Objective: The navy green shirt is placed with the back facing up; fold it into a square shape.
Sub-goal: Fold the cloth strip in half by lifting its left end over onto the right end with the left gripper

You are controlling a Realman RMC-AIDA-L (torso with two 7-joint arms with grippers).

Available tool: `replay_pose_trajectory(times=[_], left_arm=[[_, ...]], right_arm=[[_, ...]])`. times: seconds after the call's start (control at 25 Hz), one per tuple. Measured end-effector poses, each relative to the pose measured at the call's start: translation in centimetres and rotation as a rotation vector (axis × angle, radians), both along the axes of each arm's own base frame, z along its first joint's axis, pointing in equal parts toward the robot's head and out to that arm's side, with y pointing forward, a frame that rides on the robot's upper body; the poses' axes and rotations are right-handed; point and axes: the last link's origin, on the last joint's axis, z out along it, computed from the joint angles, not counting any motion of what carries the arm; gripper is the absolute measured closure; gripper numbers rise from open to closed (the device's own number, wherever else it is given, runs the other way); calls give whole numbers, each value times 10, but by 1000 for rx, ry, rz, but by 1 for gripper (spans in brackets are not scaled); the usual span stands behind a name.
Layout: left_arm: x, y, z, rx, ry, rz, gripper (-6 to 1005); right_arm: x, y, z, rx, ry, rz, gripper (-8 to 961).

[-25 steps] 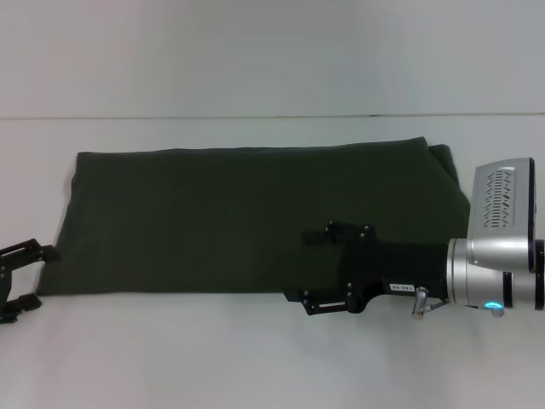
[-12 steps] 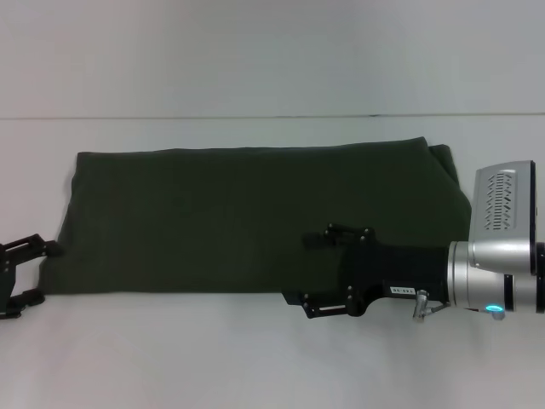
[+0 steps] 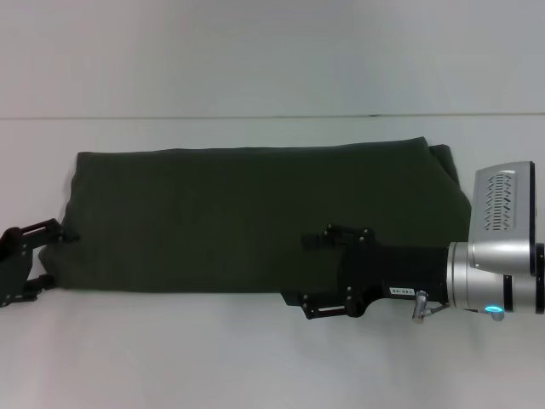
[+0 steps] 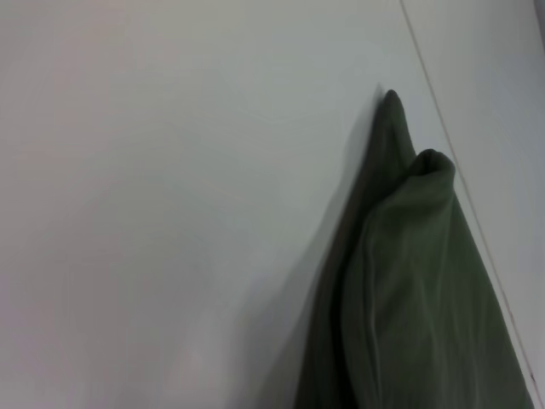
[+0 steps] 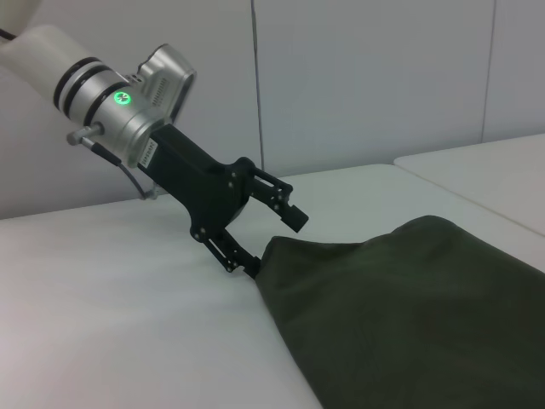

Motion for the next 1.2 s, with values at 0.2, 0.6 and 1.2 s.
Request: replay_pose_trajectory(times=[0.2, 0.6, 1.2], left_arm=[[7, 9, -2, -13, 13, -26, 162], [12, 16, 0, -85, 114, -73, 193], [12, 22, -1, -83, 160, -81, 698]], right_arm=[[0, 0, 0, -2, 1, -2, 8], [-1, 0, 1, -1, 6, 1, 9], [-2, 0, 1, -2, 15, 0, 8]])
